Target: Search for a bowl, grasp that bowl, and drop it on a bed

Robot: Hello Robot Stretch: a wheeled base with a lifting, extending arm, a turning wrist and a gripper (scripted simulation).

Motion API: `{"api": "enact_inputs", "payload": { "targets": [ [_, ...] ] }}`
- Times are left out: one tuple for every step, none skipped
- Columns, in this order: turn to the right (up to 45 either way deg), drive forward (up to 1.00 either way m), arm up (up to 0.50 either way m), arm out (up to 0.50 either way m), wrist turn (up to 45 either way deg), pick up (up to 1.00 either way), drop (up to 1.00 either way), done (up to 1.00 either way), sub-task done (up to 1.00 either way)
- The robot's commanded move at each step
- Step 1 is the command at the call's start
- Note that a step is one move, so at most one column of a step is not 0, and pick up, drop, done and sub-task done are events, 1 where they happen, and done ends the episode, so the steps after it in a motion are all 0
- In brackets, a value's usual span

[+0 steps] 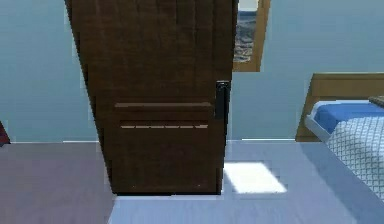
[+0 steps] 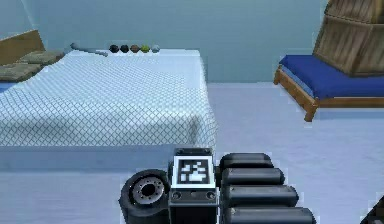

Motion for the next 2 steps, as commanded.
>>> {"api": "enact_inputs", "payload": {
  "targets": [
    [0.0,0.05,0.0,0.0,0.0,0.0,0.0,0.0,0.0],
    [45.0,0.0,0.0,0.0,0.0,0.0,0.0,0.0,0.0]
  ]
}}
